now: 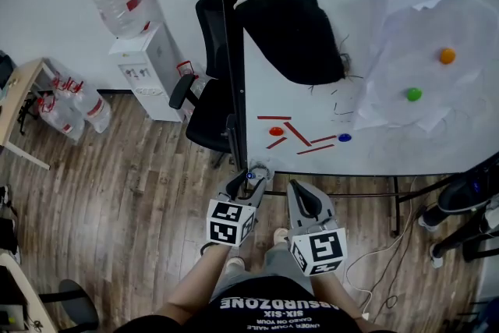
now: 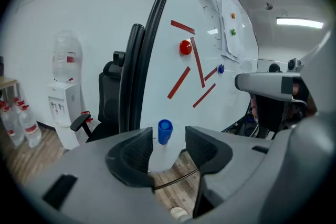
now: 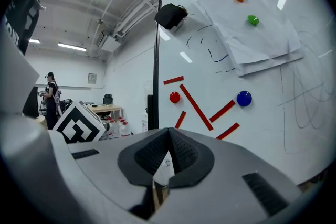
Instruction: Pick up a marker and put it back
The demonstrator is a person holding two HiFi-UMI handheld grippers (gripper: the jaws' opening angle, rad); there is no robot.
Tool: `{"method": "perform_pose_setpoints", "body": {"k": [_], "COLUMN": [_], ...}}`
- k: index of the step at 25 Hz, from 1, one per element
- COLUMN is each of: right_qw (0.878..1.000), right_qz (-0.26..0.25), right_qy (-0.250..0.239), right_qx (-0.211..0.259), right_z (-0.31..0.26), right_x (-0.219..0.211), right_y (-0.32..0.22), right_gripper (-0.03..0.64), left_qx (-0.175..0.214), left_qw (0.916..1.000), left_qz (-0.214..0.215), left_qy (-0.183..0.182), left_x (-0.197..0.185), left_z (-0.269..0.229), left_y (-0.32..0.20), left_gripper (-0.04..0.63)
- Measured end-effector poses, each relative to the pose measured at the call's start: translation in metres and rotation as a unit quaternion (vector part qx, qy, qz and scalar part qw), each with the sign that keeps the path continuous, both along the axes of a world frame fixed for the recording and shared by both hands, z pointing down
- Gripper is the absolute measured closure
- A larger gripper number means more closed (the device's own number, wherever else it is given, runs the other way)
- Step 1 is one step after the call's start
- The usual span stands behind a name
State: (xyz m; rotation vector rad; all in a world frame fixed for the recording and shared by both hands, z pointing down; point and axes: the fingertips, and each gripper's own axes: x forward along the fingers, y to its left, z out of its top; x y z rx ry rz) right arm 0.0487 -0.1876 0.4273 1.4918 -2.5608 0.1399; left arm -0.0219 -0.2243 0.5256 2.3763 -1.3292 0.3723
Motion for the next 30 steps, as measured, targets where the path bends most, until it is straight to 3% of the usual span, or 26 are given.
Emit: {"method": "perform_pose_setpoints", "body": {"k": [10, 14, 30], "right_qw": [1.0, 1.0, 1.0], "right_qz": [0.002, 0.001, 0.001], "right_qy": [-0.011, -0.014, -0.016], "right_qx": [-0.011, -0.012, -0.016], "right_z": [0.008, 0.009, 0.011], "right_x": [0.007, 0.009, 0.011], "right_y": [-0.006, -0.005, 0.0], "right_gripper": [0.618, 0.618, 0.618], "left_qx": [-0.005, -0.003, 0.006], "left_qw": [0.9999, 0.9996, 0.9992], "left_qz": [-0.011, -0.023, -0.034], "left_qy": [-0.012, -0.014, -0.019], "left_x": [0.003, 0.0, -0.004], "left_z": [0.005, 0.004, -0.004], "left_y": [-0.004, -0.006, -0.011], "left_gripper": [0.433, 0.517, 0.518]}}
